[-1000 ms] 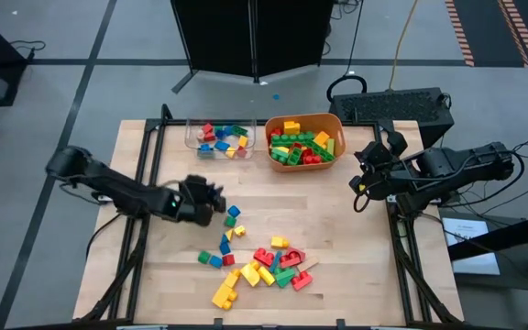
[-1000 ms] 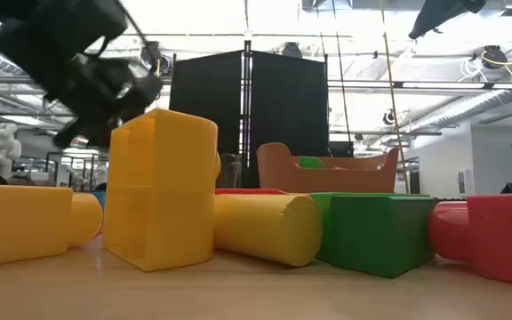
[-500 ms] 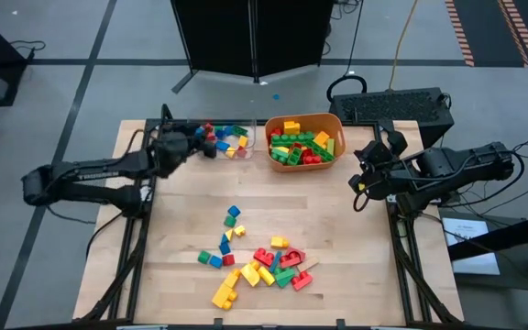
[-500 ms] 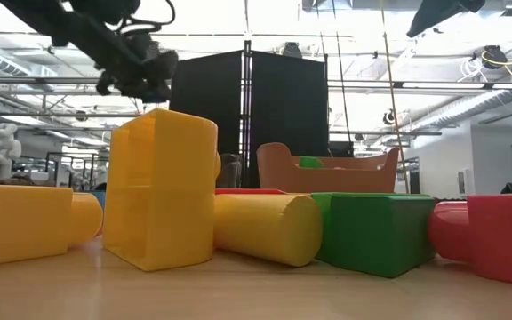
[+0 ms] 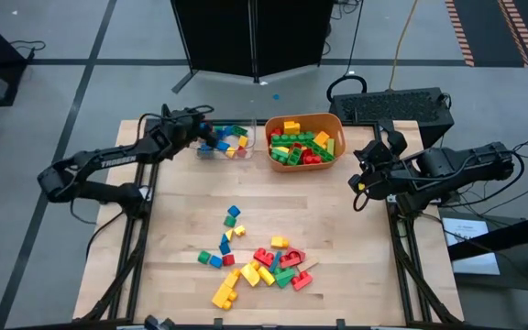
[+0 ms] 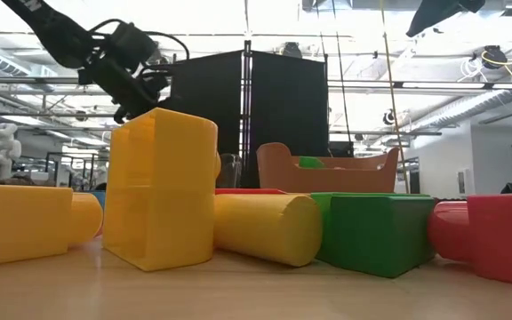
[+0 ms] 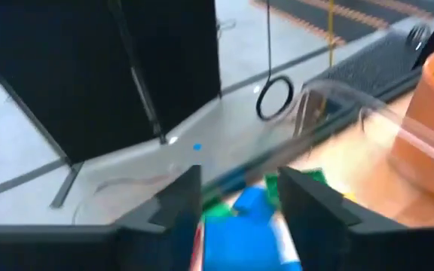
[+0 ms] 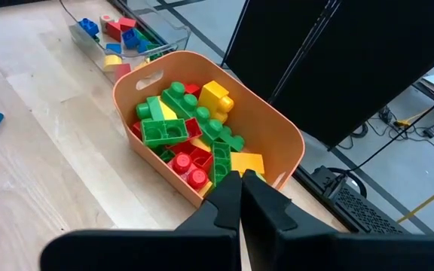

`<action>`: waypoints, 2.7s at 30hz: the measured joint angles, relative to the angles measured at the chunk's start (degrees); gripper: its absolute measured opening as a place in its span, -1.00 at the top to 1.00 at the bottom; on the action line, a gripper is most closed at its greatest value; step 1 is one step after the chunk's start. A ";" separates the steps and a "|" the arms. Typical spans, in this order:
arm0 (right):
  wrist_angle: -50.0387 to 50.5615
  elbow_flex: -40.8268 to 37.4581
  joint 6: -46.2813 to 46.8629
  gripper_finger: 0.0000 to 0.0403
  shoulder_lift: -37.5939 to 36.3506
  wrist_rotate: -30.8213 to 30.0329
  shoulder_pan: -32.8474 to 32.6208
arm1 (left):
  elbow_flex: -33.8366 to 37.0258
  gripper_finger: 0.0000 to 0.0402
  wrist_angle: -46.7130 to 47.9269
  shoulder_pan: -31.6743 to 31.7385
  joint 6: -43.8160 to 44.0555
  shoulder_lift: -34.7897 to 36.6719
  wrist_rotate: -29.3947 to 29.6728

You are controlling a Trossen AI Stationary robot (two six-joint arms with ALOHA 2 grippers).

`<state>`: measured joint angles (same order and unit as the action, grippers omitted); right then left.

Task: Sort blocks by size
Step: Put the small blue block into the transparent bin, then put the small blue game piece into the transparent bin

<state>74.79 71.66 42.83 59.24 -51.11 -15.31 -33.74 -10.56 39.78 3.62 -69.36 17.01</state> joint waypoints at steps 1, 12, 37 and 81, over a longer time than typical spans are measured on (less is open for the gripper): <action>-0.01 0.00 0.00 0.98 0.00 -0.01 0.00 | 0.00 0.03 -1.66 0.16 -0.02 -0.38 -0.53; 0.01 0.00 1.80 0.98 0.00 0.21 0.00 | -6.88 -0.46 0.76 -3.78 -1.35 4.54 -23.67; 0.45 0.00 1.09 0.98 0.00 0.21 0.00 | -6.73 -0.47 24.65 -34.24 -18.63 -9.98 -21.15; 0.47 0.00 3.06 0.98 0.00 0.41 0.02 | -6.86 -0.47 5.09 -33.10 -24.90 -29.82 -31.53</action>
<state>75.26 71.66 45.89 59.25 -50.70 -15.29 -40.60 -5.46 6.68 -21.28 -99.18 -14.52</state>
